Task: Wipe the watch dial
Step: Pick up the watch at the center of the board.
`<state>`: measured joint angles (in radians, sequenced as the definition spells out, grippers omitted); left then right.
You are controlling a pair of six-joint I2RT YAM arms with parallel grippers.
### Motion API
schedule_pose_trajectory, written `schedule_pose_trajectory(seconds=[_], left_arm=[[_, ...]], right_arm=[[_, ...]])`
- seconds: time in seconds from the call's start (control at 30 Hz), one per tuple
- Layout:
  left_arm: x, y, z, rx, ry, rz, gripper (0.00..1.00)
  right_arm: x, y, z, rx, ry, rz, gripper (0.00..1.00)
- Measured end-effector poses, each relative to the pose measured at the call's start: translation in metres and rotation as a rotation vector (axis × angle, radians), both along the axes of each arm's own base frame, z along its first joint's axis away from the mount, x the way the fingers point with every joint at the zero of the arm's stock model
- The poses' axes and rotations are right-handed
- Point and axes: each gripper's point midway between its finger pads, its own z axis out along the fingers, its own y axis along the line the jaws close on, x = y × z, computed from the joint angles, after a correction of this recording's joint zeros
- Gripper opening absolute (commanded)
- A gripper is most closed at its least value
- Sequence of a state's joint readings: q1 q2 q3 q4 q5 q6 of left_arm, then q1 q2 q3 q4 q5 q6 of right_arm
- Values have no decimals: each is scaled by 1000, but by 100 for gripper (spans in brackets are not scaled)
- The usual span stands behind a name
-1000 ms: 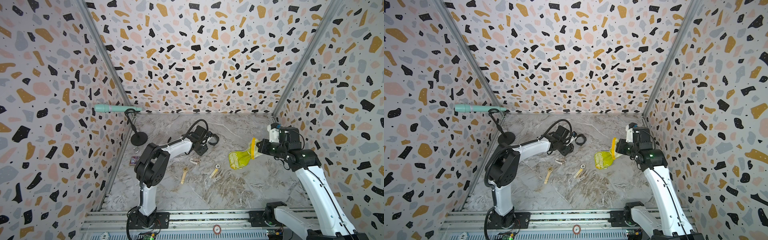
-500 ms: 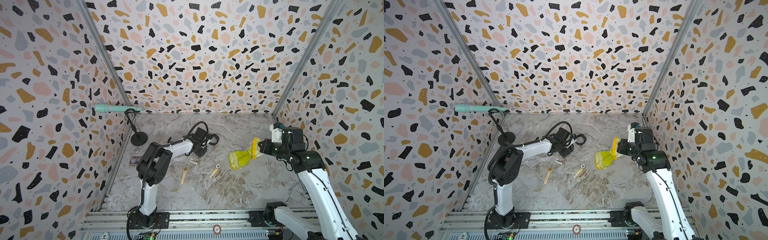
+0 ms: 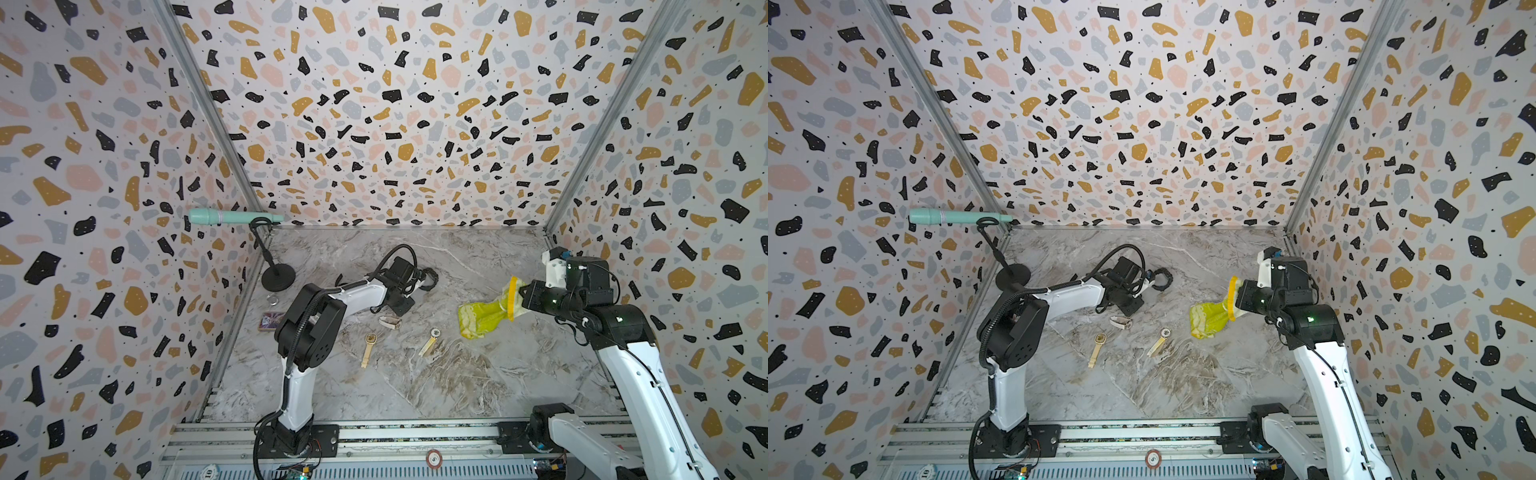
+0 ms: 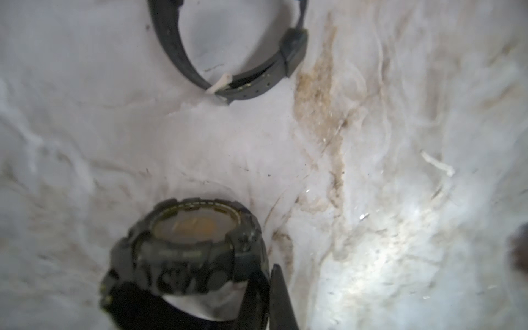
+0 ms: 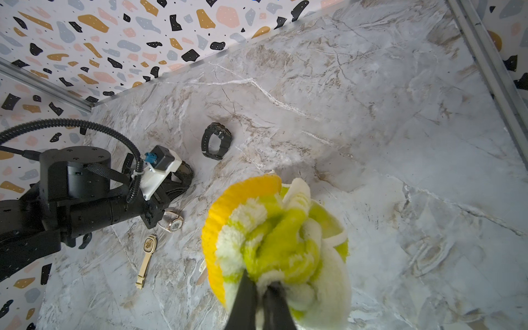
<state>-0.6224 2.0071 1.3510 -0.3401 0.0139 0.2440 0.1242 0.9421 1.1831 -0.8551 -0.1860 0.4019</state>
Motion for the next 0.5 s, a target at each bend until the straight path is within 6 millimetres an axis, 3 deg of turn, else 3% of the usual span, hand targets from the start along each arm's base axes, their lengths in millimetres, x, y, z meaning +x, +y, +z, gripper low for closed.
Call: schedule_pose_trajectory(seconds=[0.37, 0.5], left_arm=[[-3, -7, 3, -43, 23, 2, 0], [-11, -17, 23, -133, 8, -33, 0]], right_arm=[[-3, 1, 3, 12, -15, -1, 0], [-4, 3, -2, 29, -18, 4, 0]])
